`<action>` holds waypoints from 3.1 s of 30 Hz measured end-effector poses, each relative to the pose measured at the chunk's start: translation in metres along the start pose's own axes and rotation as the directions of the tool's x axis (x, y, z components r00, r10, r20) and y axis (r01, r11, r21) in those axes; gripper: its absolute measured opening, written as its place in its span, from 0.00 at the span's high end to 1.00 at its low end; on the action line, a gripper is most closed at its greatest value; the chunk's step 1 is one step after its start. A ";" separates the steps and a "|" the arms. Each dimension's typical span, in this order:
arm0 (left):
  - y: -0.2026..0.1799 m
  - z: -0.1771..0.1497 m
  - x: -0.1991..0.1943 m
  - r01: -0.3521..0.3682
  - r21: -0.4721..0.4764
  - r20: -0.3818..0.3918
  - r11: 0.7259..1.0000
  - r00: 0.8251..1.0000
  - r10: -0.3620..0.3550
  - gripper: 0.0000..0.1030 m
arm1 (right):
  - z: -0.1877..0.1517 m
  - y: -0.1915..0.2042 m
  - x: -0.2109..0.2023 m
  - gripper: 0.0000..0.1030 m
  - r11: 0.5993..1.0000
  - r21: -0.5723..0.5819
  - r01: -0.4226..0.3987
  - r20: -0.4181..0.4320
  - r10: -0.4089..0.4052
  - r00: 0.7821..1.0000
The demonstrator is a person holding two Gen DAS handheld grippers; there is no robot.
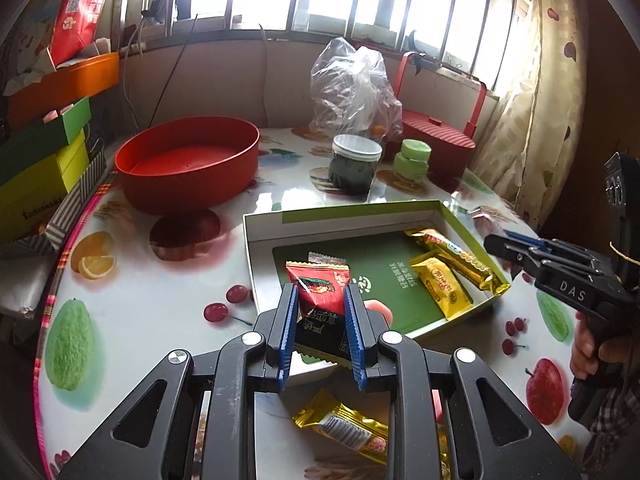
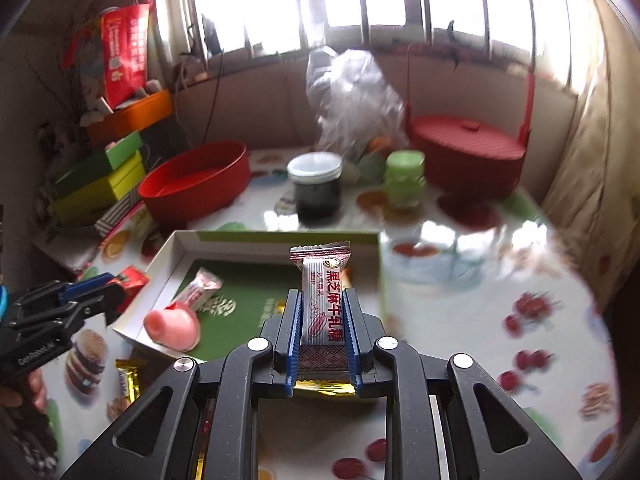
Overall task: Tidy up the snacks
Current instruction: 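Carry the red pack and wafer pack into the green box and release both, then move both open tools back to the remaining snacks on the table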
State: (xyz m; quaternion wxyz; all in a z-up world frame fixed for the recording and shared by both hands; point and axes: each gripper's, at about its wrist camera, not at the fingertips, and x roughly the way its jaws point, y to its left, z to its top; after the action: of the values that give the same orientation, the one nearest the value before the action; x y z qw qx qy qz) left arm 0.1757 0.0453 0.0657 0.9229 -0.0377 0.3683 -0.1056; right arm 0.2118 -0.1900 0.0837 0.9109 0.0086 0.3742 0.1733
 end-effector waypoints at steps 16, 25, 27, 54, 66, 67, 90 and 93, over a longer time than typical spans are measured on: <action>-0.004 -0.004 0.020 -0.003 0.003 -0.042 1.000 0.999 0.003 0.76 | -0.011 0.007 0.029 0.82 0.999 -0.036 -0.007 -0.080 0.004 0.997; -0.002 -0.006 0.026 0.006 -0.004 -0.054 1.000 0.999 -0.007 0.76 | -0.014 0.011 0.036 0.82 0.999 -0.051 0.006 -0.086 -0.010 0.996; -0.001 -0.007 0.028 0.007 -0.007 -0.060 1.000 0.998 -0.007 0.76 | -0.014 0.011 0.036 0.82 0.999 -0.051 0.006 -0.084 -0.011 0.996; -0.010 -0.016 0.000 0.031 0.008 -0.007 0.999 0.999 -0.031 0.58 | -0.020 0.016 0.007 0.59 0.999 -0.037 -0.028 -0.027 0.027 0.999; -0.017 -0.031 -0.020 0.017 0.015 0.002 1.000 1.000 -0.017 0.58 | -0.032 0.024 -0.014 0.57 0.997 -0.048 -0.054 -0.011 0.054 0.999; -0.018 -0.032 -0.021 0.015 0.016 0.002 1.000 1.000 -0.015 0.58 | -0.033 0.025 -0.016 0.57 0.997 -0.051 -0.055 -0.010 0.055 0.998; -0.027 -0.066 -0.034 0.012 0.030 -0.027 0.999 1.000 -0.011 0.57 | -0.072 0.035 -0.042 0.52 0.993 -0.062 -0.104 -0.053 0.101 0.994; -0.027 -0.069 -0.036 0.017 0.031 -0.029 0.999 0.999 -0.016 0.50 | -0.078 0.037 -0.044 0.52 0.992 -0.055 -0.116 -0.068 0.113 0.991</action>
State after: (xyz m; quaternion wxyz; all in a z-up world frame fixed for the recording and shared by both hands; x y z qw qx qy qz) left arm 0.0981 0.0277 0.0434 0.9171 -0.0245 0.3795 -0.1193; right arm 0.1178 -0.1784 0.0627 0.8869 -0.0024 0.3970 0.2364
